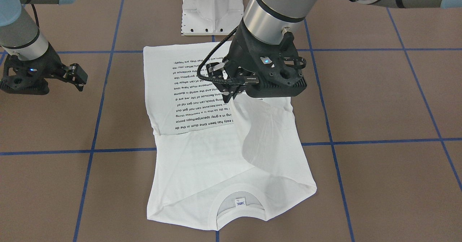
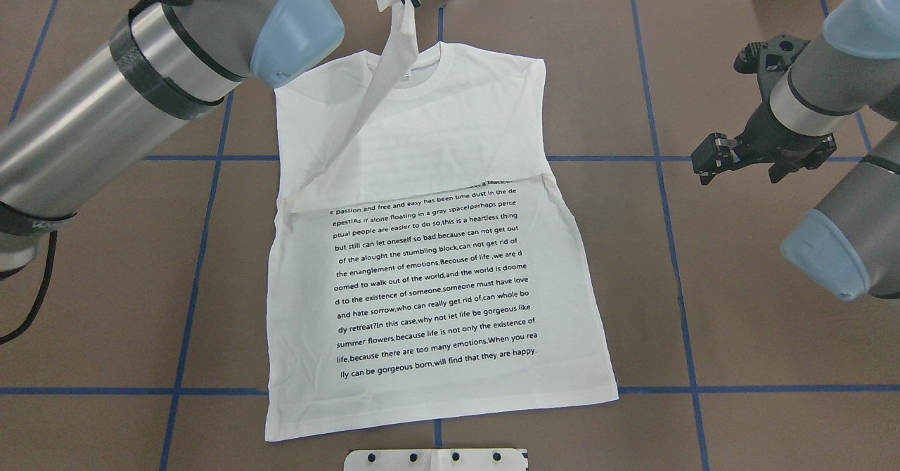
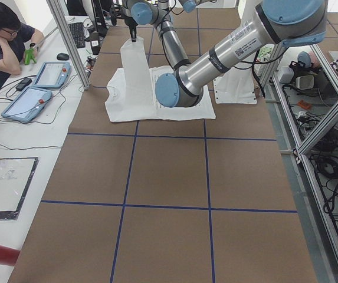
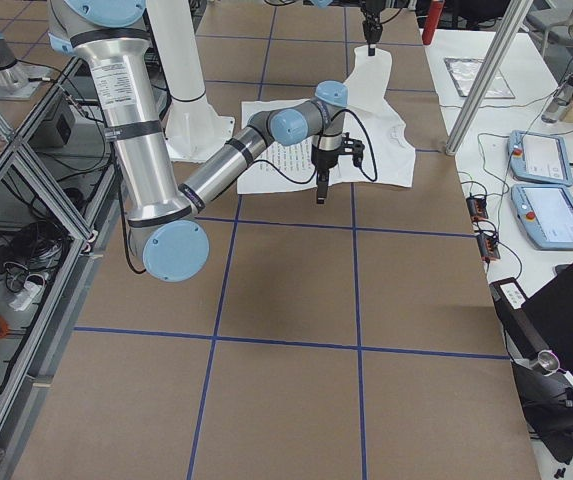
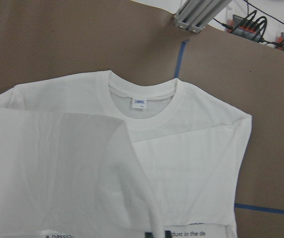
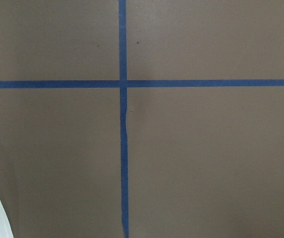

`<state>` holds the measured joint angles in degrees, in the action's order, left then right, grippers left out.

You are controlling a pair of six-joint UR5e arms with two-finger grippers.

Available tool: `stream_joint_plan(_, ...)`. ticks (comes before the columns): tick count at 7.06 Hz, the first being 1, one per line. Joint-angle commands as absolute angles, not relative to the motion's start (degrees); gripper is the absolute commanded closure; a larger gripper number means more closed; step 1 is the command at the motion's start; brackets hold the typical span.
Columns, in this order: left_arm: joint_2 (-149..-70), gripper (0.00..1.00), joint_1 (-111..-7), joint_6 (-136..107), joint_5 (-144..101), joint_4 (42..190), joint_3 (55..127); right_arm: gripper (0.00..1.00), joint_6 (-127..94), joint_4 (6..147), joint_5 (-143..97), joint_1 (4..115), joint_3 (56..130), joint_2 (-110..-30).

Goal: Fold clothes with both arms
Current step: 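Lay the sleeve across the chest and open the left gripper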

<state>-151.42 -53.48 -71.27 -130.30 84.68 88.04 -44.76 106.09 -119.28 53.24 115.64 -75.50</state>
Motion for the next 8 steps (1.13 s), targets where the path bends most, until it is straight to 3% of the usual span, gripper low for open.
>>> stream_joint_plan(1,-150.8,1.00,-51.3,-71.5,-130.3,85.5,87.9,0.00,-44.9,106.1,-119.3,53.2,114.6,-75.2)
stream_joint_plan(5,-148.2,1.00,-43.3,-76.7,-124.7,103.7,76.1,0.00,-45.1,104.3,-119.2,53.2,113.2,-74.9)
stream_joint_plan(8,-147.5,1.00,-39.5,-77.8,-121.6,109.9,71.4,0.00,-45.2,102.7,-119.3,53.2,112.0,-74.9)
